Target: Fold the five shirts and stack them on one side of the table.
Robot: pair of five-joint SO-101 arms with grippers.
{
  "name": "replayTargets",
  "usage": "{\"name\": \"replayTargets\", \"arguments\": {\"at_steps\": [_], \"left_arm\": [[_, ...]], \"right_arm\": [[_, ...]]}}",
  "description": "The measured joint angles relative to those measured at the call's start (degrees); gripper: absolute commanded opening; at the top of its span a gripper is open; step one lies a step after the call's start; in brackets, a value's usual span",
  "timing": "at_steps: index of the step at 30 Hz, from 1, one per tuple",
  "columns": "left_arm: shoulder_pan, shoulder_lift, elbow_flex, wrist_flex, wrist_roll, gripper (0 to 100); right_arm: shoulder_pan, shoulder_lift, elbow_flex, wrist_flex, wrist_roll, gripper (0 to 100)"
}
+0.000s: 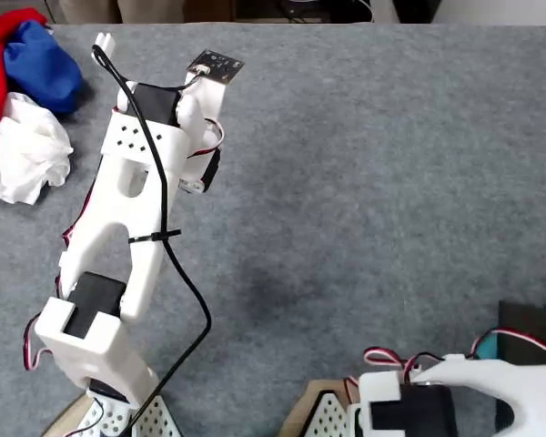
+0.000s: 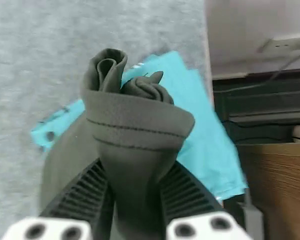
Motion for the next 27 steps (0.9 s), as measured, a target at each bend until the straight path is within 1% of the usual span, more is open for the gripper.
{"name": "replayTargets", "arguments": {"at_steps": [5, 10, 14, 20, 24, 27], "left_arm": [[0.0, 0.0, 0.0, 0.0, 0.0, 2], [0.0, 0.0, 0.0, 0.0, 0.0, 2], [0.0, 0.0, 0.0, 0.0, 0.0, 2], [0.0, 0.0, 0.0, 0.0, 0.0, 2], [0.0, 0.0, 0.0, 0.0, 0.0, 2], [0.0, 0.0, 0.0, 0.0, 0.0, 2]], "right_arm": [[4.4, 3.08, 0.62, -7.12, 3.96, 0.9], [7.03, 6.68, 0.62, -13.8, 9.05, 0.9], [7.21, 8.53, 0.62, -15.03, 13.71, 0.9], [7.3, 8.97, 0.62, -15.3, 14.42, 0.7], [4.13, 7.65, 0.62, -15.3, 12.4, 0.6], [-1.76, 3.34, 0.26, -14.59, 9.49, 0.6]]}}
